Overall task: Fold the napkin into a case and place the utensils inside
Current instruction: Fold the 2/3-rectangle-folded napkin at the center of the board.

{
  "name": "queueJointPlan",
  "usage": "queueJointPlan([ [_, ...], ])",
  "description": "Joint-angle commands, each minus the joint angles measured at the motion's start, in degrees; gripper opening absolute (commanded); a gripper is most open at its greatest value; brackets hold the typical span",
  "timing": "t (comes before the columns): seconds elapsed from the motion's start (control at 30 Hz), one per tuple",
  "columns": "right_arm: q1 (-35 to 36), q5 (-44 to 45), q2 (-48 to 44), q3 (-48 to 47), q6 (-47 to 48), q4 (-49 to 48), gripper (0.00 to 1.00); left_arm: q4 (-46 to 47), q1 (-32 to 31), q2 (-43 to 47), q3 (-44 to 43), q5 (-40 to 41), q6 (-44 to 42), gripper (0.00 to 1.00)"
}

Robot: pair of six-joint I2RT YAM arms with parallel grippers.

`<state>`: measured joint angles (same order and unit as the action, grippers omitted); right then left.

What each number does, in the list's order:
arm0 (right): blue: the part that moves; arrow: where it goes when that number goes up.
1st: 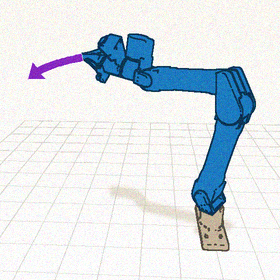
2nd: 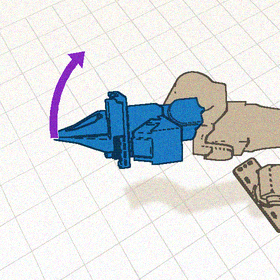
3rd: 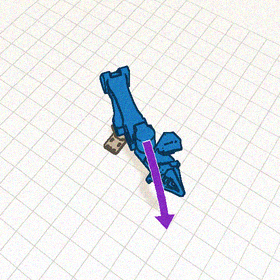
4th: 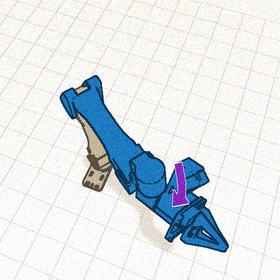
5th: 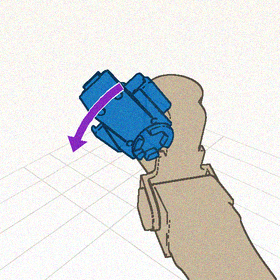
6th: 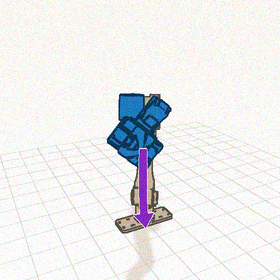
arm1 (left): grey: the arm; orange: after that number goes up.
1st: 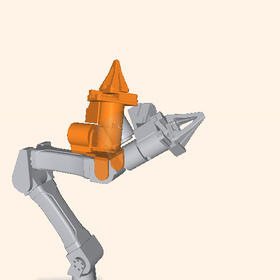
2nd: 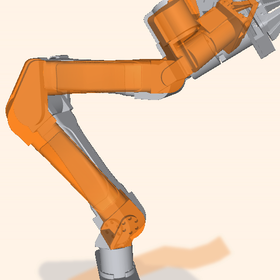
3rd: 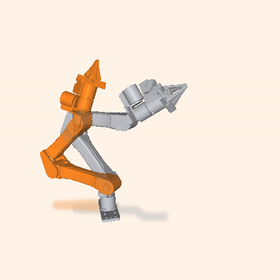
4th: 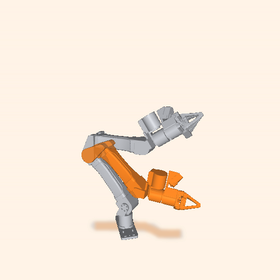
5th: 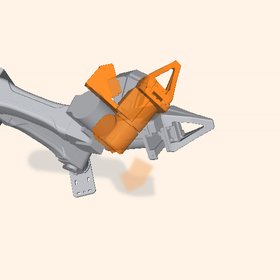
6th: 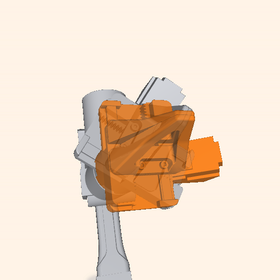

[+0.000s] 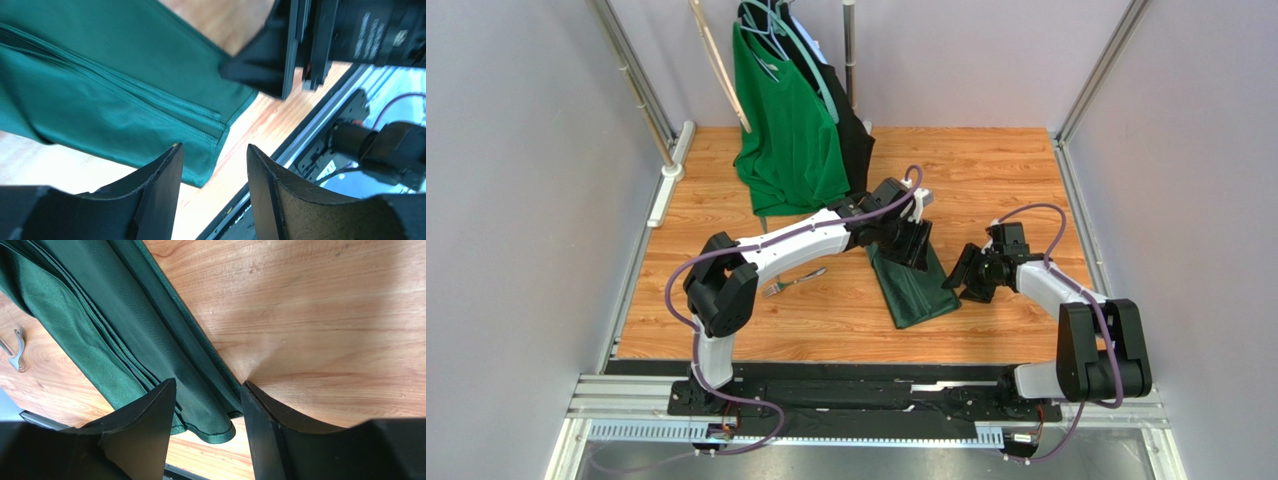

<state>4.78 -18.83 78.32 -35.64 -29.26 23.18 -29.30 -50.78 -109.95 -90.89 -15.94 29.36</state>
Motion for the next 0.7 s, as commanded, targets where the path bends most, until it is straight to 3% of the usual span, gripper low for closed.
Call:
queueJointPlan([
  [0.0,0.06,0.73,0.07,1.97,0.96,-1.65,0.54,2.67,-0.37,0.88,1.24,0.39,-1.68,0.57],
  [0.17,3.57,-6.28,-4.57,7.33,-6.05,-4.54,0.35,4.86,-0.37,1.23,3.26,0.65,-1.94,0.56],
  [0.27,4.72,-9.47,-10.63,9.88,-8.88,-4.91,0.32,6.18,-0.37,2.02,4.67,1.09,-2.03,0.56],
  [0.37,4.54,-0.74,-15.38,5.59,-5.83,0.44,0.38,6.01,-0.37,2.55,4.67,1.79,-2.47,0.58],
  [0.4,4.28,1.93,-15.39,4.19,-2.85,3.07,0.51,5.83,-0.37,2.64,4.58,1.97,-2.64,0.59],
  [0.47,3.14,4.41,-12.34,-0.47,-1.25,3.54,0.6,5.92,-0.37,3.16,4.84,1.88,-2.56,0.59],
  [0.67,2.69,1.33,2.95,-14.34,2.0,-2.25,0.61,8.9,-0.37,7.11,9.66,3.02,-1.94,0.57],
])
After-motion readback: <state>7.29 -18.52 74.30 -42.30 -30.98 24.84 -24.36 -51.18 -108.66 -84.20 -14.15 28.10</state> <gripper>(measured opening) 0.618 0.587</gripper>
